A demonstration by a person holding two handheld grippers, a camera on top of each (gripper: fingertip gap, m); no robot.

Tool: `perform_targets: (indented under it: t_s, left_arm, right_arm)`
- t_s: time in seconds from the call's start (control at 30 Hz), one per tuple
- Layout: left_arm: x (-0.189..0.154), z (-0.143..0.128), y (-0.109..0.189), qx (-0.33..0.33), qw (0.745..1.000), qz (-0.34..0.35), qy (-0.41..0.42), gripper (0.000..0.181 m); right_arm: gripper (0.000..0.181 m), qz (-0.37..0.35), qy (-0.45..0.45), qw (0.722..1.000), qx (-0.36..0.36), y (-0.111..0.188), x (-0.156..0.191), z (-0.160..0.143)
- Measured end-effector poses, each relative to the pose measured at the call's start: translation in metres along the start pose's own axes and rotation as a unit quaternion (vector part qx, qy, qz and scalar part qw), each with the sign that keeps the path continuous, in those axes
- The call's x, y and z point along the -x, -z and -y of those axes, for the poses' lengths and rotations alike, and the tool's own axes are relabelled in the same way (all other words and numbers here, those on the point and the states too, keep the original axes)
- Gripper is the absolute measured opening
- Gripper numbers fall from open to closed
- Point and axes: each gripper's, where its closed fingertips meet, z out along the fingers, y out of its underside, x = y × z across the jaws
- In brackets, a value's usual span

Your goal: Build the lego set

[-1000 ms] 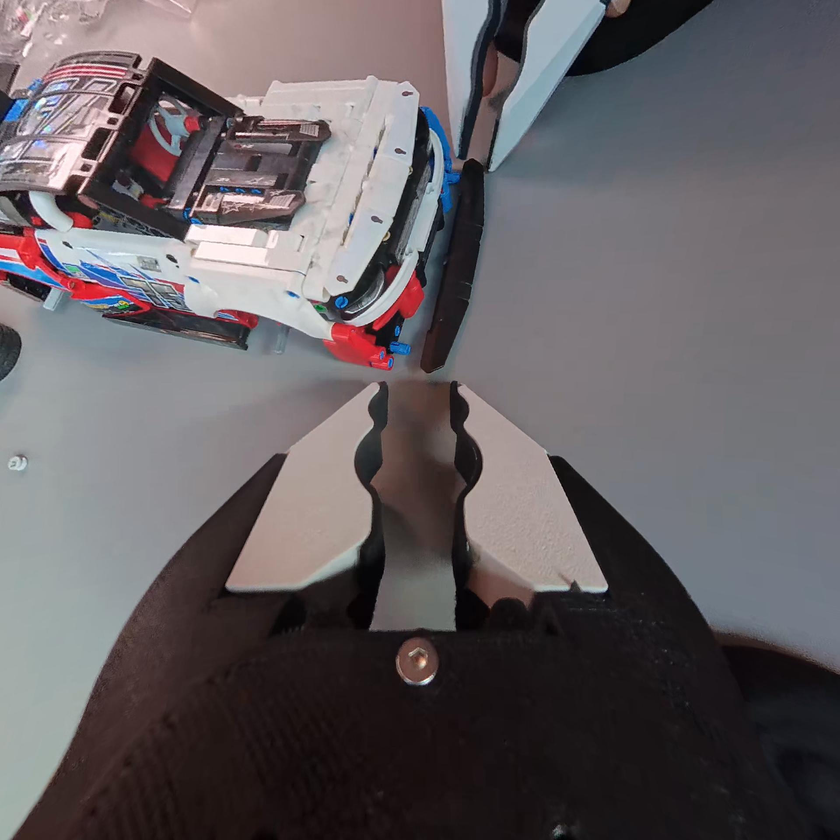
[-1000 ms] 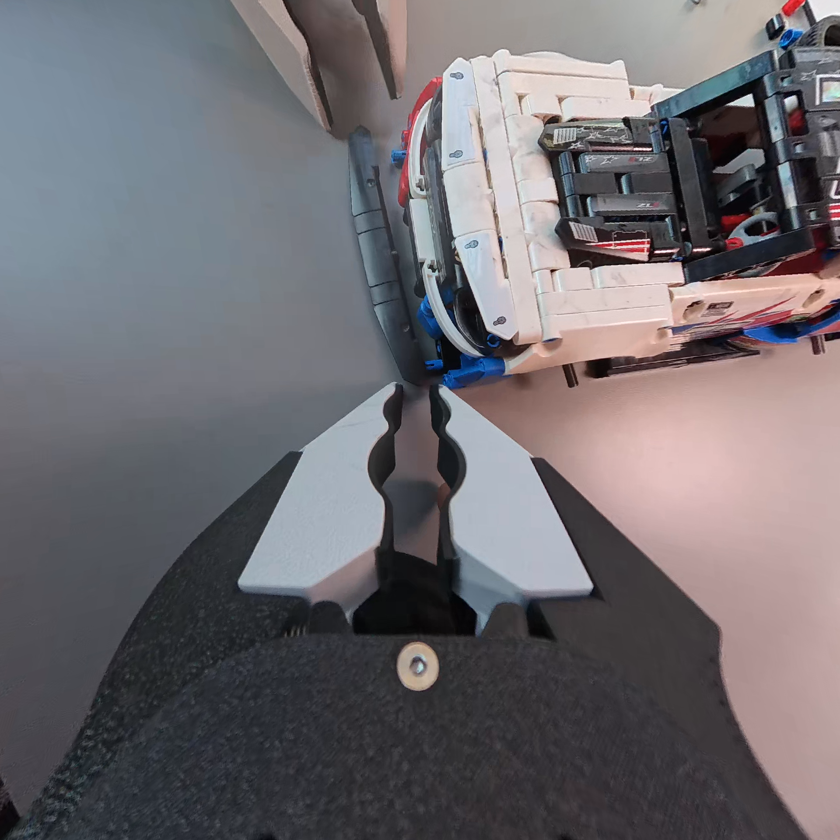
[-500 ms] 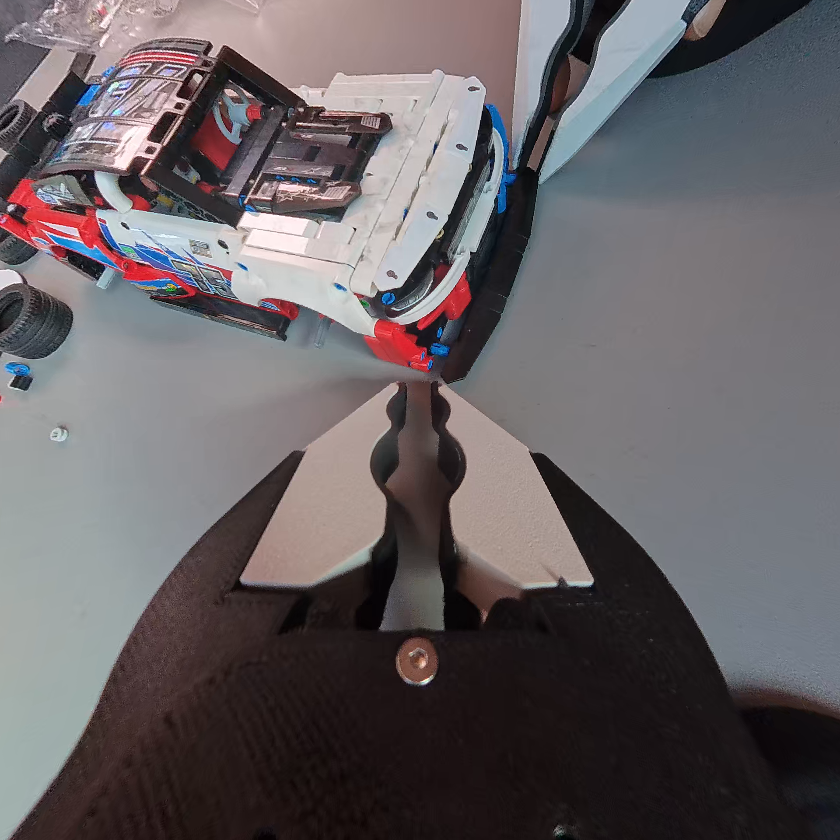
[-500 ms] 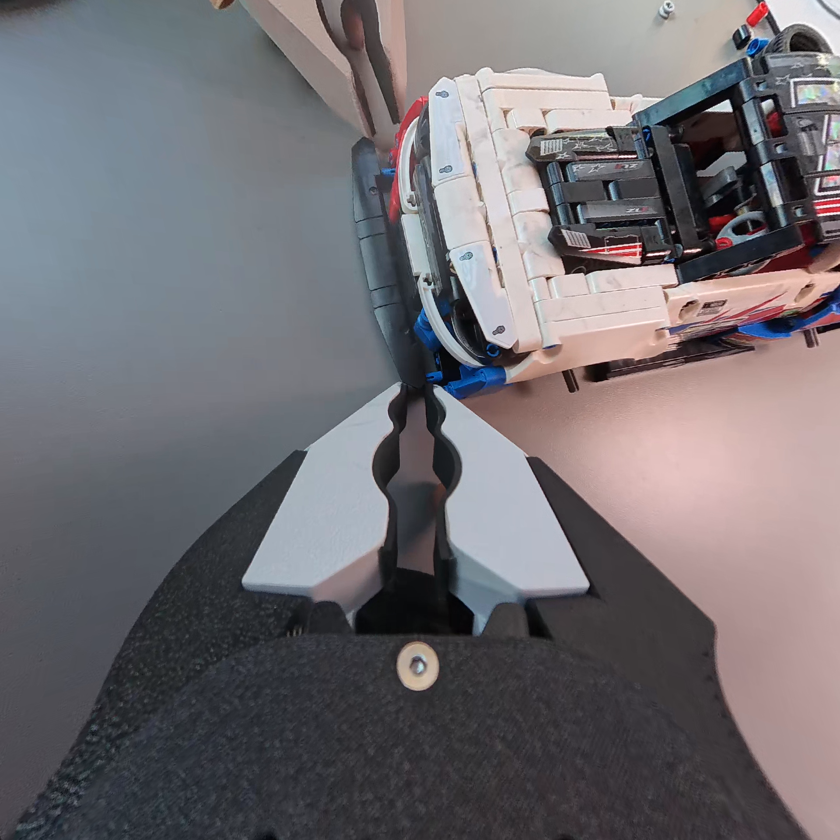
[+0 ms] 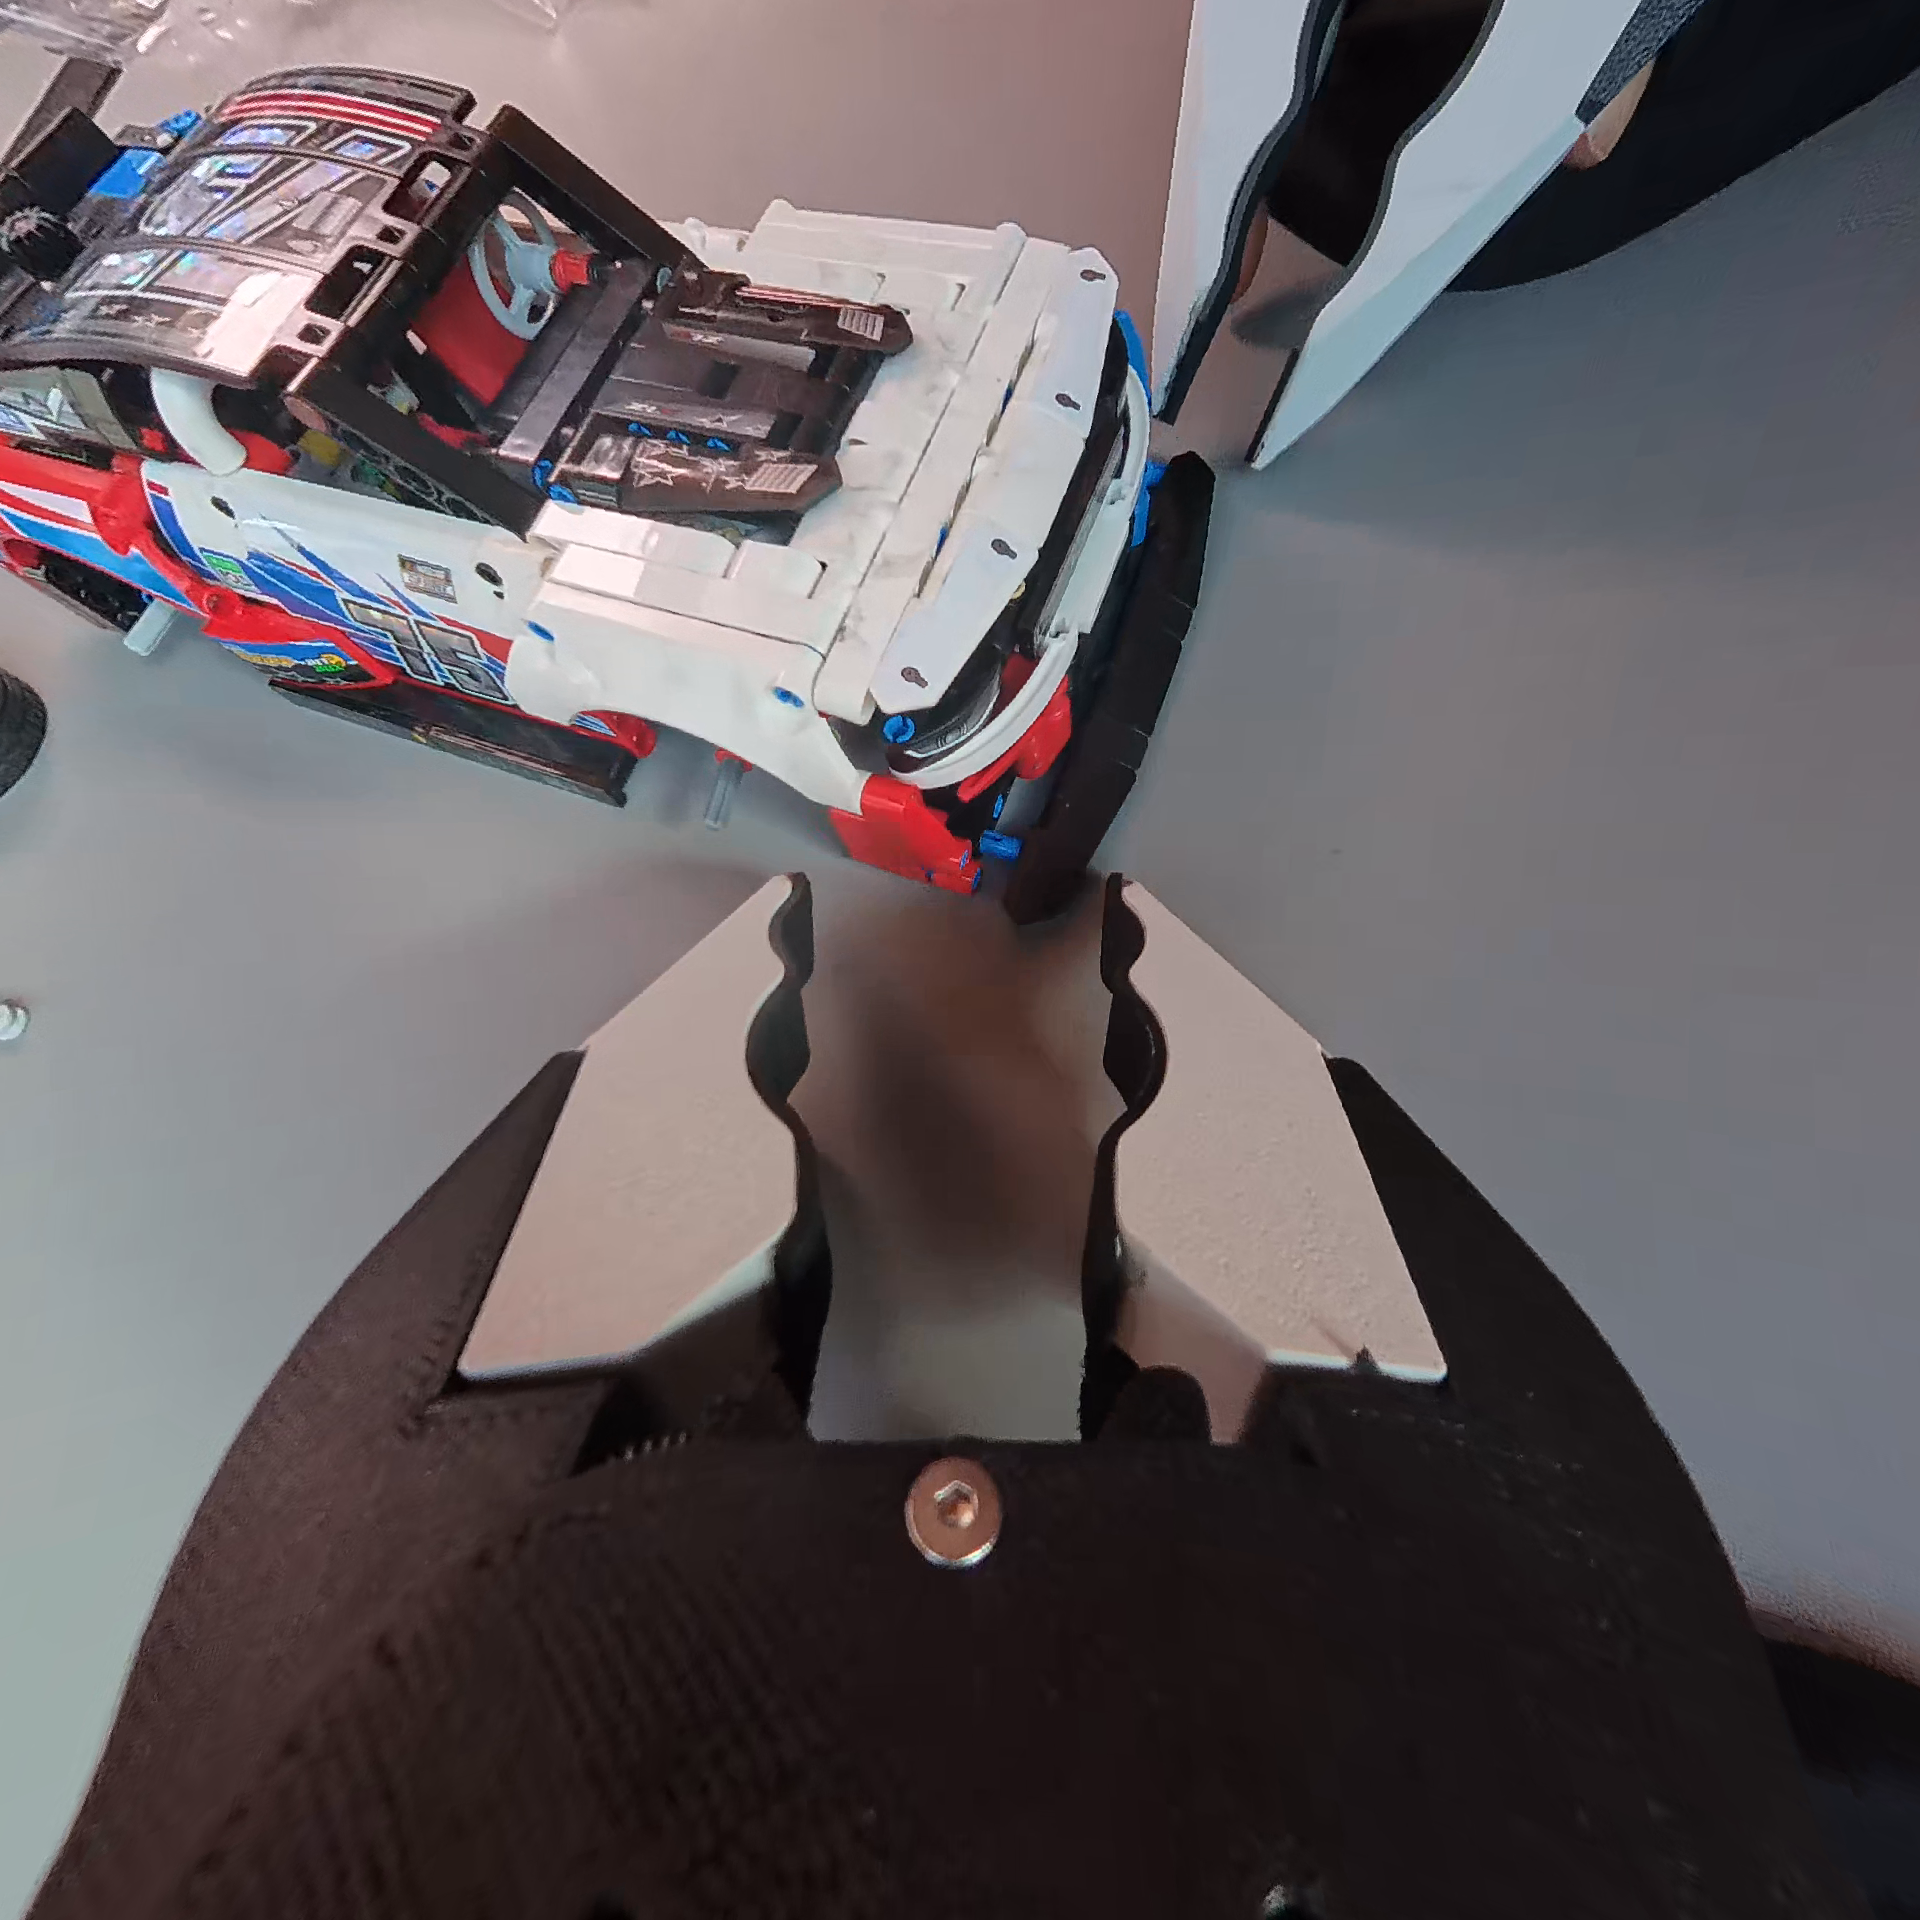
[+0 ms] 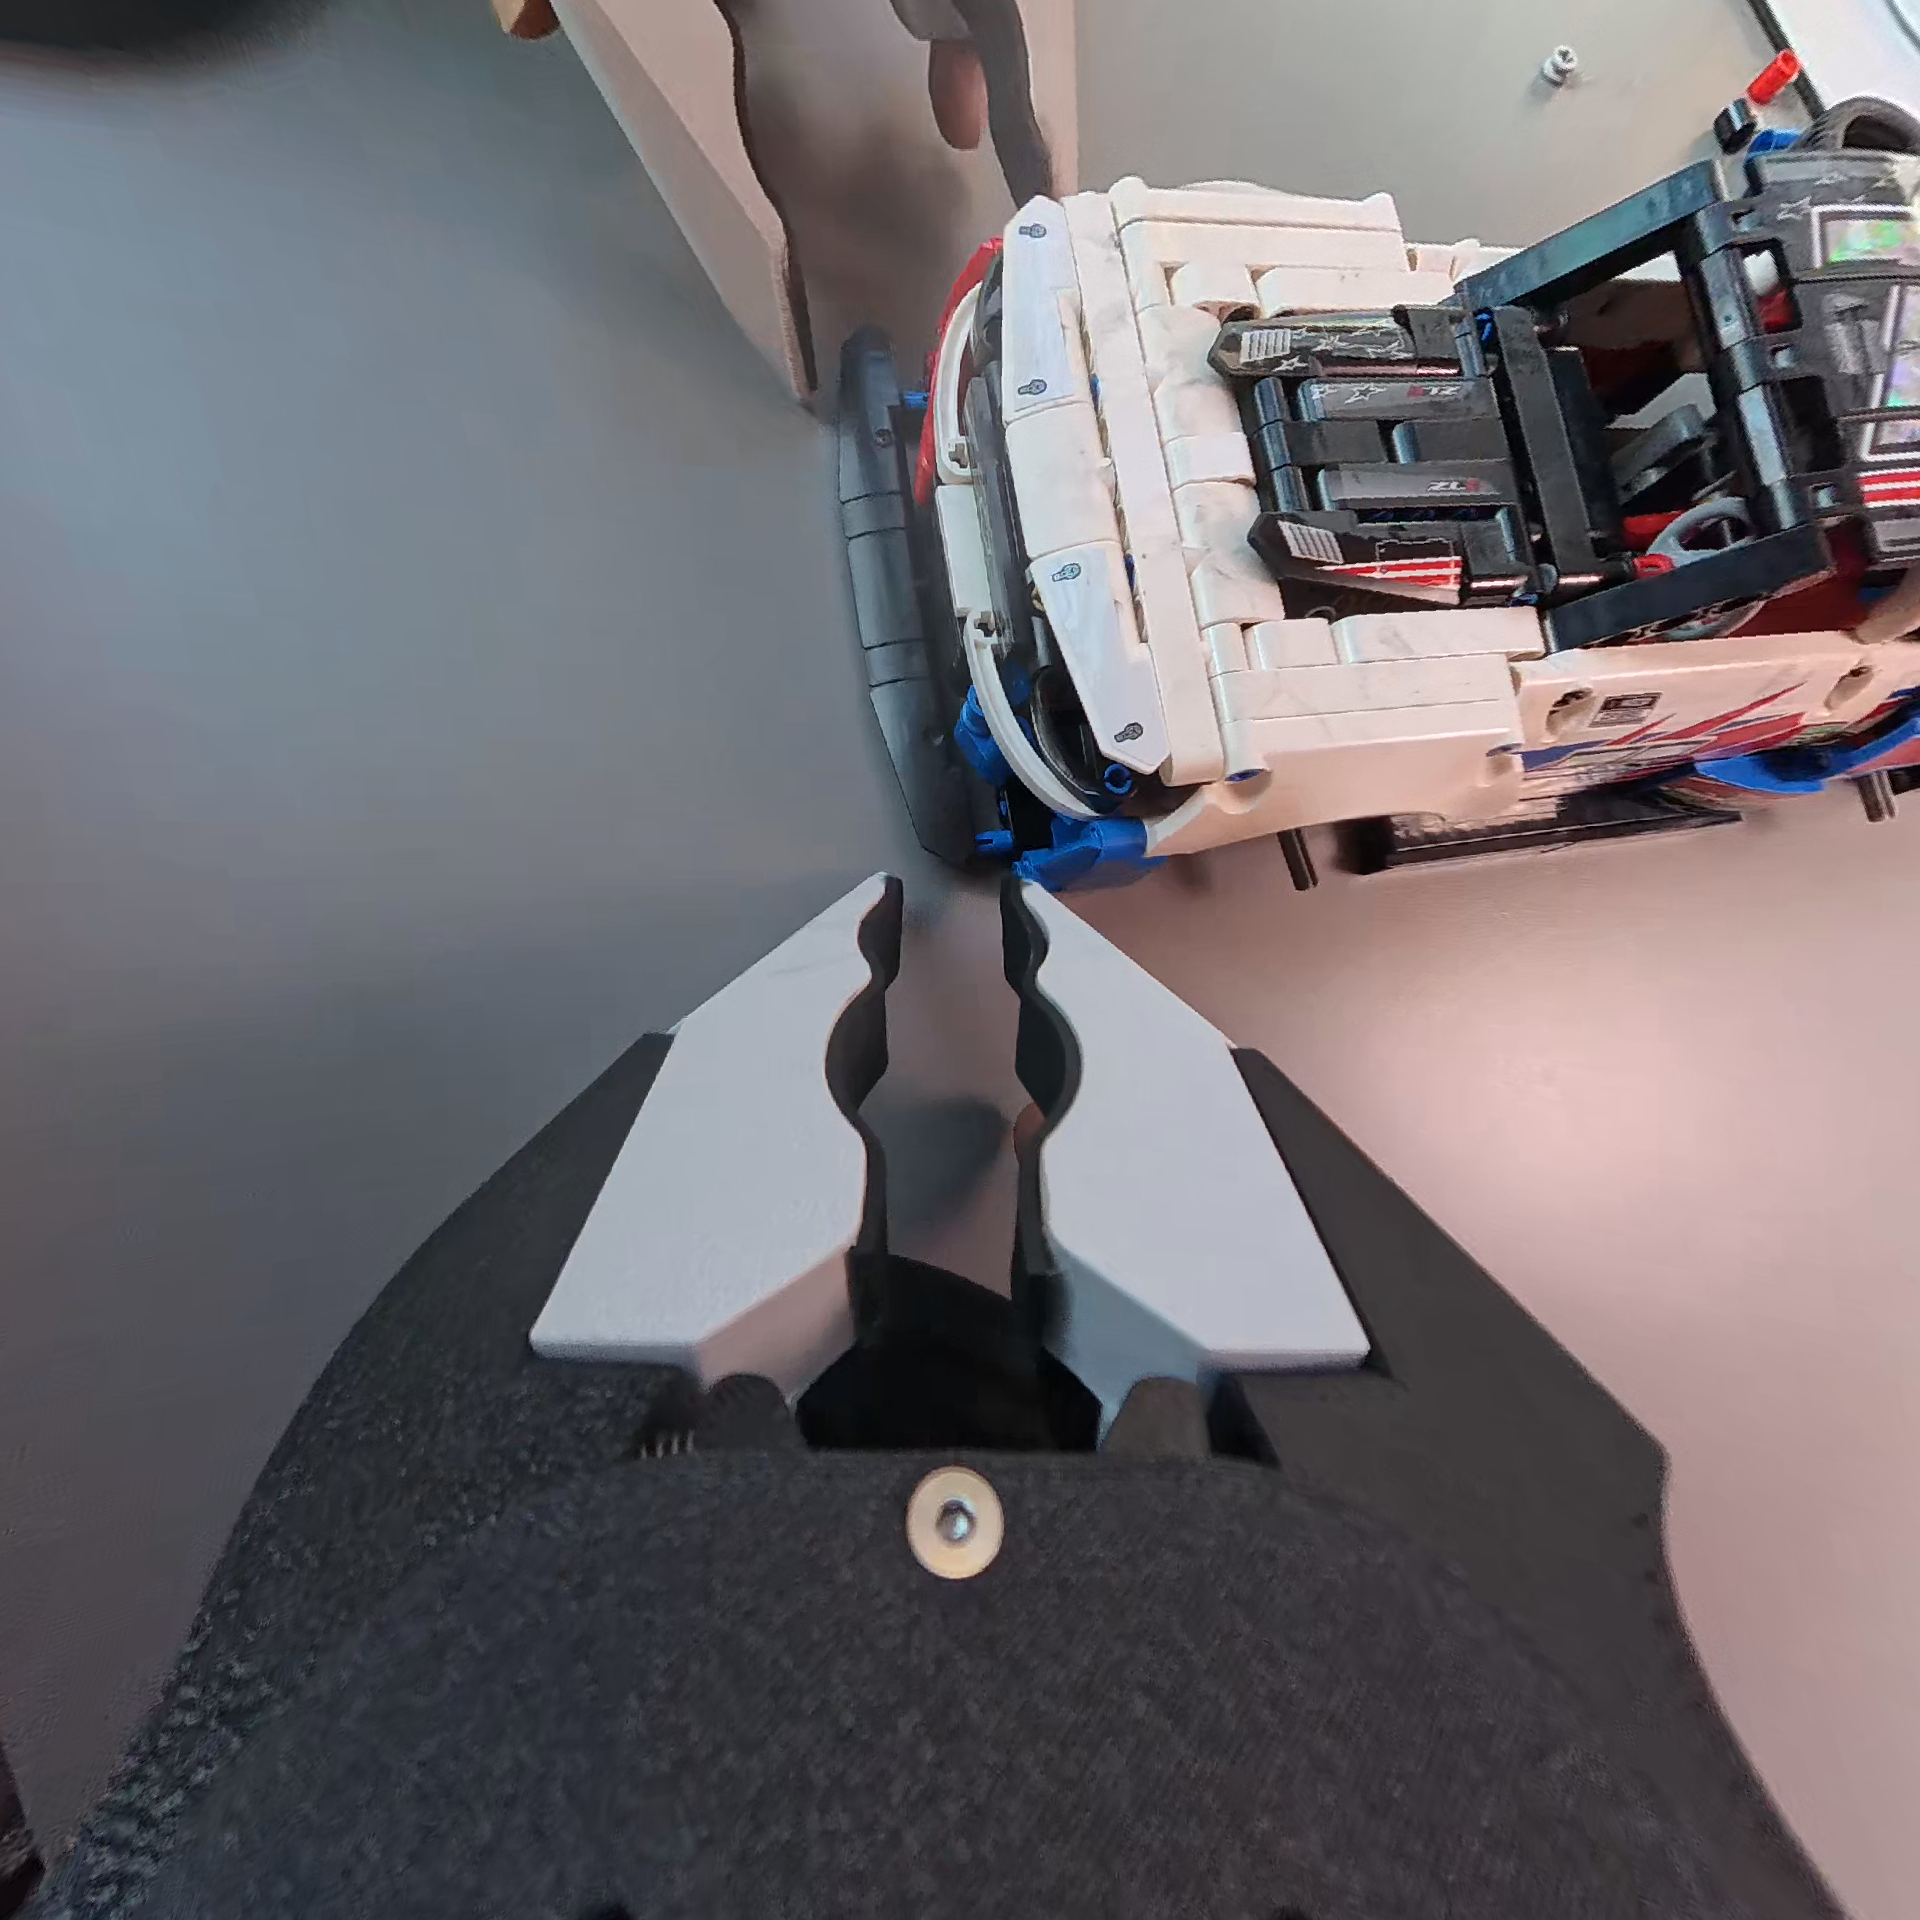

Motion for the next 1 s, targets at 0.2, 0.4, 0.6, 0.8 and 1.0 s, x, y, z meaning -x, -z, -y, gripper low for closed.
perform_targets:
  t_s: [0.2, 0.4, 0.6, 0.8, 1.0]
  left_arm:
    - [0.001, 0.004, -0.007, 0.001, 1.000, -0.009, -0.011, 0.053]
    - [-0.001, 0.006, -0.008, -0.001, 1.000, -0.008, -0.023, 0.048]
    - [-0.001, 0.005, -0.006, -0.002, 1.000, -0.008, -0.025, 0.047]
    - [0.000, 0.006, -0.003, -0.010, 1.000, -0.015, -0.015, 0.046]
    - [-0.004, 0.005, -0.005, -0.005, 0.999, -0.045, 0.000, 0.065]
  right_arm:
    - [0.070, 0.010, -0.004, 1.000, -0.005, 0.000, -0.022, -0.002]
    - [0.087, 0.024, 0.015, 0.999, -0.016, -0.013, -0.028, 0.007]
    - [0.081, 0.016, 0.023, 1.000, -0.013, -0.015, -0.033, 0.006]
    - [0.084, 0.017, 0.026, 0.999, -0.019, -0.015, -0.035, 0.007]
    - [0.087, 0.014, 0.027, 0.999, -0.019, -0.015, -0.036, 0.006]
